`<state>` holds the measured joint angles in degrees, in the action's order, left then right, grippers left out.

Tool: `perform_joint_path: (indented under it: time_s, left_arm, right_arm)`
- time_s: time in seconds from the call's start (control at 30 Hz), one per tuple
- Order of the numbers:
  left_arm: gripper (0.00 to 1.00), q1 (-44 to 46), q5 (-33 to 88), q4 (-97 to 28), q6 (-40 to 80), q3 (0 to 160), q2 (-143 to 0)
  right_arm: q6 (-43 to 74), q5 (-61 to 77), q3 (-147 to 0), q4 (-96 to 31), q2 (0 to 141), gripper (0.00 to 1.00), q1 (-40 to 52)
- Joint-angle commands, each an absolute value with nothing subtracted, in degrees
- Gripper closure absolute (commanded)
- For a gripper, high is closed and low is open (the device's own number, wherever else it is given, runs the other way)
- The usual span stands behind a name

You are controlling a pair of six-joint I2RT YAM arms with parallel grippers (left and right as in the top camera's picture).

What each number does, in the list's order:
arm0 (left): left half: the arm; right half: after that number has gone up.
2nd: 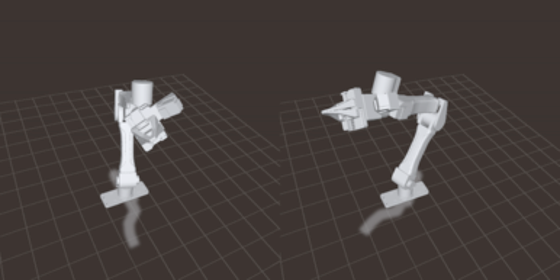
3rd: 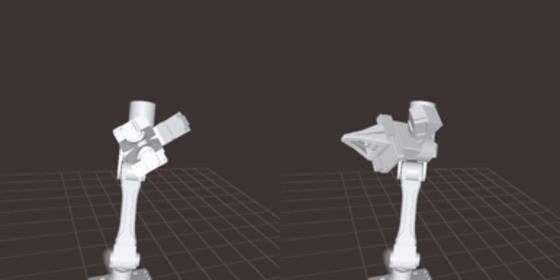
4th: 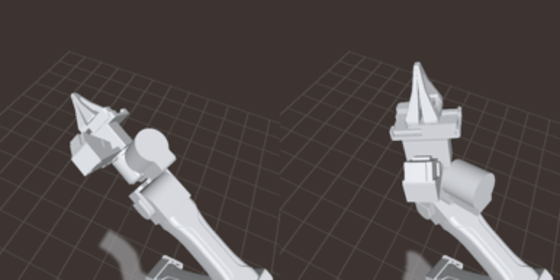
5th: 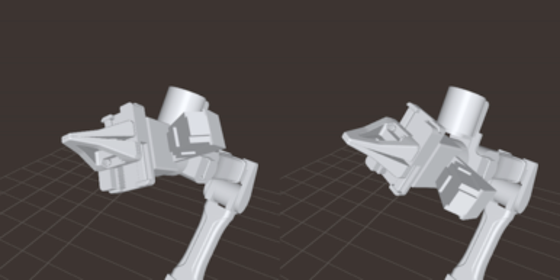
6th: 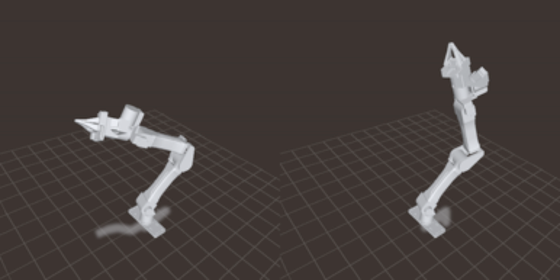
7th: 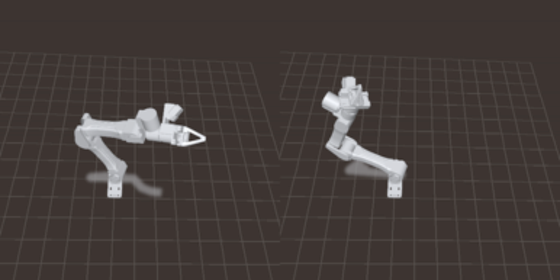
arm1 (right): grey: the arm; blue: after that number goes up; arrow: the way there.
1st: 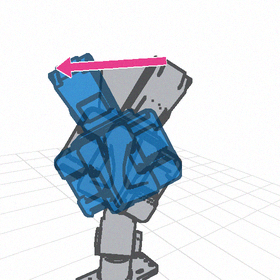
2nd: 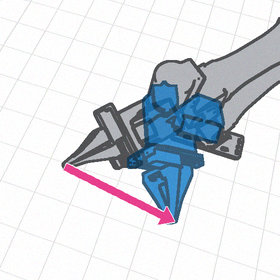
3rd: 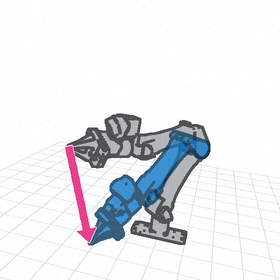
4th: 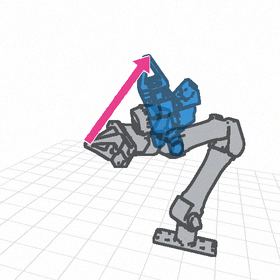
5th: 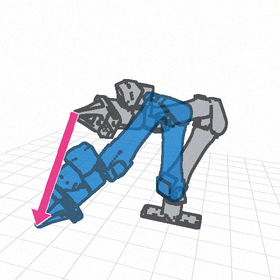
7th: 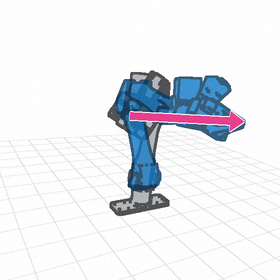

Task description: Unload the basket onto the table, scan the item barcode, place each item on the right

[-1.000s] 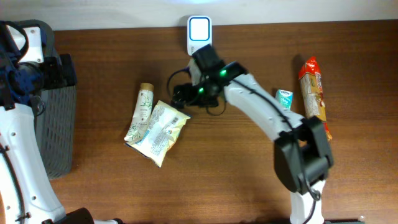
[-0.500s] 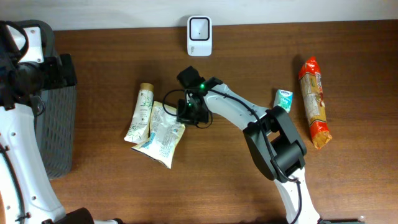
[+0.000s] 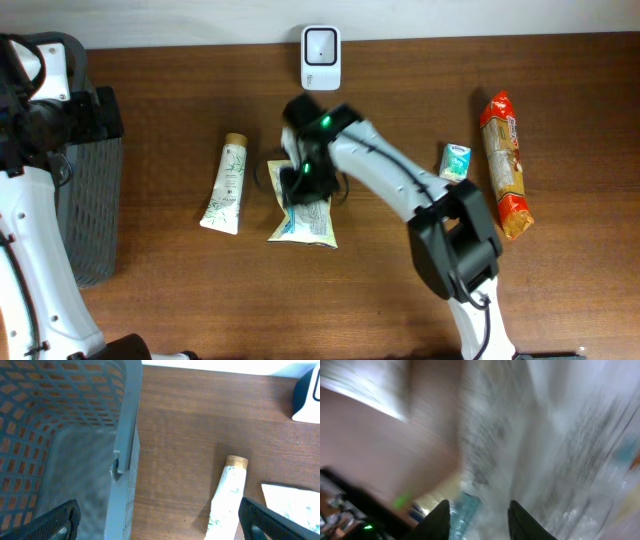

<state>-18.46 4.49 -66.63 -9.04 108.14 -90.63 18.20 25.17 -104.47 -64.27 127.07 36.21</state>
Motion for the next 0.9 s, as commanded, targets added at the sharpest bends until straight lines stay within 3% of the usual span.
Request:
perform_joint_path:
  time_s: [0.0, 0.07, 0.13, 0.23, 0.3, 0.43, 0.47, 0.53, 0.67, 0.8, 0.87]
  left_arm:
    - [0.01, -18.65, 5.10, -66.70, -9.78, 108.64, -90.19]
    - [0.01, -18.65, 5.10, -66.70, -9.78, 108.64, -90.19]
    - [0.01, -18.65, 5.10, -66.70, -9.78, 108.64, -90.19]
    - [0.01, -18.65, 5.10, -66.70, -9.78, 108.64, -90.19]
    - [0.01, -18.65, 5.10, -66.70, -9.78, 108.64, -90.19]
    - [0.01, -18.65, 5.08, -66.70, -9.78, 108.64, -90.19]
    - [0.01, -18.65, 5.10, -66.70, -9.78, 108.64, -90.19]
    - [0.01, -18.65, 5.10, -66.70, -9.78, 108.64, -90.19]
    - [0.01, -18.65, 5.10, -66.70, -9.78, 108.64, -90.19]
    - [0.01, -18.65, 5.10, -66.70, -9.78, 108.64, -90.19]
    - [0.01, -18.65, 5.10, -66.70, -9.78, 108.64, -90.19]
  right_arm:
    - [30.87, 12.93, -94.80, -62.46, 126.91, 0.66, 39.09]
    - [35.03, 13.91, -88.07, -55.92, 126.91, 0.73, 38.76]
    - [33.54, 14.52, -89.06, -55.27, 126.78, 0.73, 36.80]
    - [19.20, 6.55, -95.18, -58.41, 126.78, 0.46, 33.06]
    - [11.70, -3.29, -99.31, -62.22, 126.78, 0.36, 29.50]
    - [9.06, 11.77, -115.42, -65.58, 126.58, 0.35, 29.28]
    - [14.22, 11.81, -115.26, -63.75, 126.91, 0.38, 29.63]
    - [20.75, 11.81, -112.99, -61.89, 128.16, 0.55, 30.13]
    - [28.80, 11.70, -101.32, -57.39, 130.52, 0.57, 32.32]
    - [26.70, 11.00, -102.06, -57.71, 129.75, 0.38, 30.72]
    - [25.12, 10.98, -111.07, -66.28, 124.88, 0.31, 25.93]
